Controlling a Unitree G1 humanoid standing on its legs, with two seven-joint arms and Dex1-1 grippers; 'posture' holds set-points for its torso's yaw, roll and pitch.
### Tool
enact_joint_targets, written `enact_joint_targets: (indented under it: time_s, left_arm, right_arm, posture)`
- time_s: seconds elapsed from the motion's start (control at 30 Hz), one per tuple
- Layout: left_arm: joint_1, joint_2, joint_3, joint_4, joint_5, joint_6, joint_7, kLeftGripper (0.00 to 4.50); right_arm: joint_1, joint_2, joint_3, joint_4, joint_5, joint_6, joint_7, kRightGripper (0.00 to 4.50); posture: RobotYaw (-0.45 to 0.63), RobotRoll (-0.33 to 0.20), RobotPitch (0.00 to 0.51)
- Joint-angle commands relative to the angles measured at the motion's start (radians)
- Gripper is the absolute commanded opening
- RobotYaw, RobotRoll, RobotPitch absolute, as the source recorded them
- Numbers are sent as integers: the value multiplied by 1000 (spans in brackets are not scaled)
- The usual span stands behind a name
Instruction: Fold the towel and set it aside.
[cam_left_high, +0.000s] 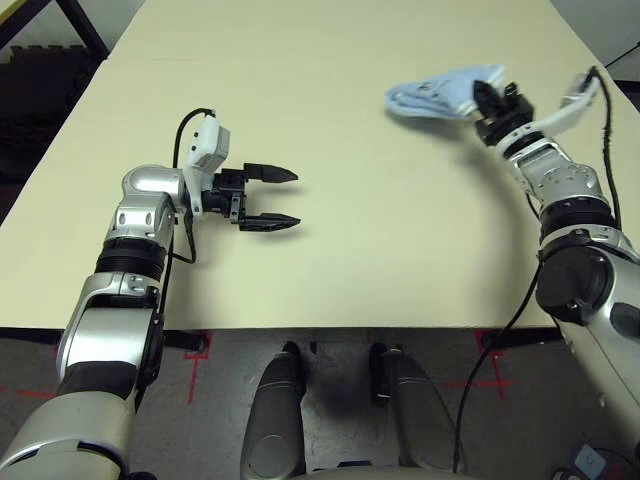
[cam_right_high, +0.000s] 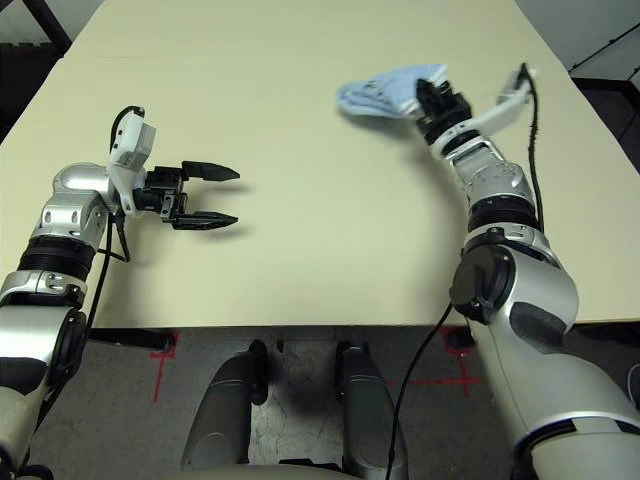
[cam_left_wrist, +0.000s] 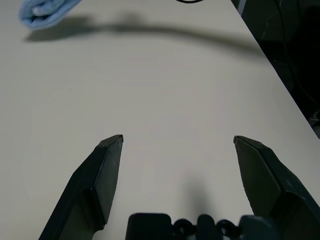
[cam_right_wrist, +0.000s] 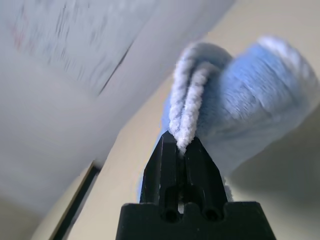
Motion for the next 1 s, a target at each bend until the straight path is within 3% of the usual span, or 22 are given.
enact_joint_targets:
  time_s: [0.03, 0.63, 1.0]
  left_arm:
    - [15, 1, 1, -18, 7, 3, -11, 4500]
    - [16, 4, -1, -21, 9, 14, -17, 4500]
    - [12, 3, -2, -23, 12, 16, -13, 4500]
  right_arm:
    - [31, -21, -13, 32, 4, -49, -19, 4]
    - [97, -129, -45, 67, 13, -60, -30, 4]
    - [169, -167, -60, 50, 39, 59, -44, 4]
  posture:
    - [-30, 0, 211]
    - [-42, 0, 209]
    - [-48, 0, 207]
